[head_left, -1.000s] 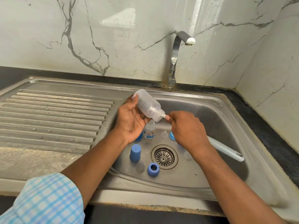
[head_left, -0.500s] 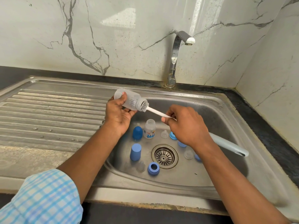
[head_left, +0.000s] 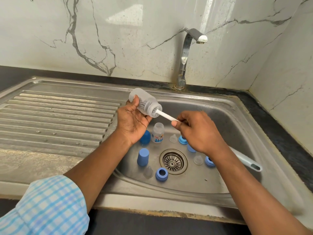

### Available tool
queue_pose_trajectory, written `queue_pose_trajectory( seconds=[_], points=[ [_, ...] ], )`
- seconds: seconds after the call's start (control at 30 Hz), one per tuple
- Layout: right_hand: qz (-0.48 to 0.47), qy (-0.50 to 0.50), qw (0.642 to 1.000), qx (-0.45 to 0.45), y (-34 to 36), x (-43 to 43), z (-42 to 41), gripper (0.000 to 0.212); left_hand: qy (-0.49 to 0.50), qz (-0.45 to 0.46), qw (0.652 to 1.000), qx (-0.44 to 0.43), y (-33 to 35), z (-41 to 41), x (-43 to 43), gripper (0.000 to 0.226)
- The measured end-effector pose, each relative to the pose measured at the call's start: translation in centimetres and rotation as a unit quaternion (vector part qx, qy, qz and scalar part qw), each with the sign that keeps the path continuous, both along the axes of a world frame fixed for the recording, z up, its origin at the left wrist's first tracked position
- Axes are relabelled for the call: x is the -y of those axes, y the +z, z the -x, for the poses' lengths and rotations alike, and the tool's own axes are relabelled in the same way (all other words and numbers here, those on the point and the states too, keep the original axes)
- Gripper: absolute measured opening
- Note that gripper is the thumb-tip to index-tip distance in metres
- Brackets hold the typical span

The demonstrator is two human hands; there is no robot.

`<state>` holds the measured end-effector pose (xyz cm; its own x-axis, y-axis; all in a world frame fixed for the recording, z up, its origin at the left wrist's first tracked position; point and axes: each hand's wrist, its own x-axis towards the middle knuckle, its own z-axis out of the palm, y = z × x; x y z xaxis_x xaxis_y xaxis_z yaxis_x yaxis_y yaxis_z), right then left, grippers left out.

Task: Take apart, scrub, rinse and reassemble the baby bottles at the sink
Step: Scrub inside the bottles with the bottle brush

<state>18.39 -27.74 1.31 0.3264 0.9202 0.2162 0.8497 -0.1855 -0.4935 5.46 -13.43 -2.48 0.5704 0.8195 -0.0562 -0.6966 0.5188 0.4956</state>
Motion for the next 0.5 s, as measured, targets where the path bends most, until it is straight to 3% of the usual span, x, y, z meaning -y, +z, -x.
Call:
queue_pose_trajectory(
  seconds=[0.13,0.23,0.4,0.5],
  points=[
    [0.011,0.014,0.993,-0.115,-0.6,-0.3,0.6,0.032,-0.024,-0.074,0.997,-0.027,-0.3,-0.6,0.9,0.034],
    [0.016,0.005,0.988,-0.155,-1.0,-0.6,0.6,0.033,-0.034,-0.105,0.993,-0.053,-0.6,-1.2,1.4,0.025],
    [0.017,-0.067,0.997,-0.03,-1.8,-1.2,0.4,0.026,0.012,-0.143,0.962,-0.233,-0.5,-1.6,1.3,0.055],
    [0.016,-0.105,0.994,0.01,-1.6,-1.1,0.6,0.018,0.039,-0.138,0.948,-0.285,-0.7,-1.8,1.2,0.048]
  ],
)
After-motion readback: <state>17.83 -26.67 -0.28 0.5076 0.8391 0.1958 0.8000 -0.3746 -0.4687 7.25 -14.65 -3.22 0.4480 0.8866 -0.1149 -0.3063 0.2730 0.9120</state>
